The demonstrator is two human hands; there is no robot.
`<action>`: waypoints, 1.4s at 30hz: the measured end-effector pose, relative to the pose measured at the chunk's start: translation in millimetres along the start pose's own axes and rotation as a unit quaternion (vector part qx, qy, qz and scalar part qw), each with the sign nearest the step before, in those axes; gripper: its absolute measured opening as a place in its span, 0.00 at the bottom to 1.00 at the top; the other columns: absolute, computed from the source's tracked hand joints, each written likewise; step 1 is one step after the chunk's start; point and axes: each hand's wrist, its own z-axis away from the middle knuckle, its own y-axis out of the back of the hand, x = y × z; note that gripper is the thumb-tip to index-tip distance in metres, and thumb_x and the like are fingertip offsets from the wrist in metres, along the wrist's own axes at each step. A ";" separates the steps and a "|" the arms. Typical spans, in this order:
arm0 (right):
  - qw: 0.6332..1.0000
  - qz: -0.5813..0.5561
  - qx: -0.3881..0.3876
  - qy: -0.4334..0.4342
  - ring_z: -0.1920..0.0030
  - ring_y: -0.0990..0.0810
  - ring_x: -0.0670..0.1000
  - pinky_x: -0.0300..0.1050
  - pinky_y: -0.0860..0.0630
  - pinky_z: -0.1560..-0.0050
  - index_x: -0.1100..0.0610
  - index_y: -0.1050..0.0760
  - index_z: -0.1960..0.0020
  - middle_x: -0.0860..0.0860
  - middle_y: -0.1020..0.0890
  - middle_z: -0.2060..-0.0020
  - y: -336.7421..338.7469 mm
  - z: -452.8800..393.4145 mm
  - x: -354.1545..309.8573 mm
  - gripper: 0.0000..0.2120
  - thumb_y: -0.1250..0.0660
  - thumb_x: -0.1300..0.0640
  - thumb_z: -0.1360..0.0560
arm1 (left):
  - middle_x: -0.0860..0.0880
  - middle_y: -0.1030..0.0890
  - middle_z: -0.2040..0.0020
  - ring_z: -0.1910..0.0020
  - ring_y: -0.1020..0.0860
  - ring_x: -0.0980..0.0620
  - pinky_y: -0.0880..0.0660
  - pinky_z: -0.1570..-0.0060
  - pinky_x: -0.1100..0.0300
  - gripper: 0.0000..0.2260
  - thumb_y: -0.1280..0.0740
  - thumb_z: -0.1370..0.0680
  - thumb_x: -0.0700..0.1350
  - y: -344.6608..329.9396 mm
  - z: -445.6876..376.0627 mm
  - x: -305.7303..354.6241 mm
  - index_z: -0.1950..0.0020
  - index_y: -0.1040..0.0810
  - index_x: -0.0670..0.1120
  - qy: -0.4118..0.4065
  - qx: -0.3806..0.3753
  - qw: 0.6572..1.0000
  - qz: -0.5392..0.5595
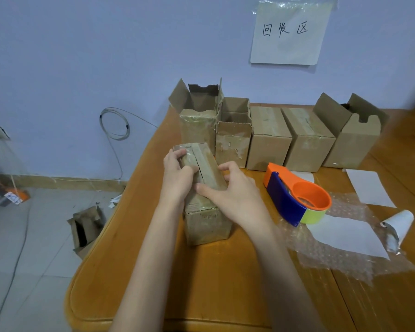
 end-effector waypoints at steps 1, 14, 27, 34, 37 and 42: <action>1.000 0.013 0.005 -0.002 0.46 0.23 0.49 0.50 0.21 0.47 0.48 0.34 0.34 0.45 0.24 0.45 -1.6 -2.4 -1.1 0.32 0.28 0.37 0.32 | 0.50 0.35 0.28 0.29 0.34 0.49 0.33 0.31 0.47 0.18 0.38 0.24 0.37 -0.2 0.2 -0.4 0.39 0.31 0.54 -0.001 0.004 1.000 -0.001; 0.997 0.045 0.048 0.034 0.62 0.26 0.43 0.34 0.31 0.67 0.49 0.27 0.47 0.45 0.24 0.62 4.1 -10.2 -6.9 0.20 0.26 0.46 0.34 | 0.50 0.47 0.21 0.23 0.45 0.53 0.47 0.28 0.57 0.20 0.41 0.20 0.38 -0.3 9.6 -1.8 0.28 0.35 0.46 -0.074 0.026 0.982 -0.170; 0.996 0.038 0.016 0.077 0.65 0.24 0.47 0.44 0.23 0.65 0.54 0.38 0.43 0.47 0.28 0.62 14.4 -4.5 -14.6 0.05 0.45 0.58 0.18 | 0.49 0.39 0.24 0.25 0.41 0.54 0.40 0.32 0.59 0.30 0.27 0.27 0.46 -1.7 10.7 -1.6 0.28 0.36 0.46 -0.091 0.037 0.973 -0.209; 0.999 -0.031 -0.016 0.011 0.60 0.20 0.52 0.43 0.21 0.62 0.54 0.33 0.44 0.53 0.23 0.51 27.9 -11.5 2.3 0.05 0.46 0.57 0.18 | 0.52 0.24 0.44 0.51 0.25 0.56 0.29 0.50 0.57 0.22 0.27 0.33 0.52 4.3 16.4 3.5 0.43 0.31 0.52 -0.101 0.152 0.973 -0.138; 0.992 -0.117 -0.029 -0.028 0.56 0.19 0.52 0.46 0.18 0.62 0.53 0.32 0.49 0.54 0.22 0.51 29.4 -14.2 8.7 0.05 0.46 0.59 0.18 | 0.55 0.23 0.56 0.55 0.25 0.58 0.27 0.44 0.48 0.13 0.31 0.28 0.50 14.4 16.3 4.7 0.46 0.28 0.51 -0.073 0.174 0.981 -0.044; 0.976 -0.187 -0.060 -0.094 0.54 0.19 0.53 0.42 0.19 0.65 0.57 0.28 0.42 0.56 0.21 0.47 30.2 -14.5 22.2 0.08 0.43 0.62 0.18 | 0.44 0.20 0.46 0.49 0.22 0.46 0.25 0.54 0.51 0.09 0.32 0.27 0.42 38.9 16.6 -11.6 0.48 0.27 0.49 0.042 0.109 0.976 0.181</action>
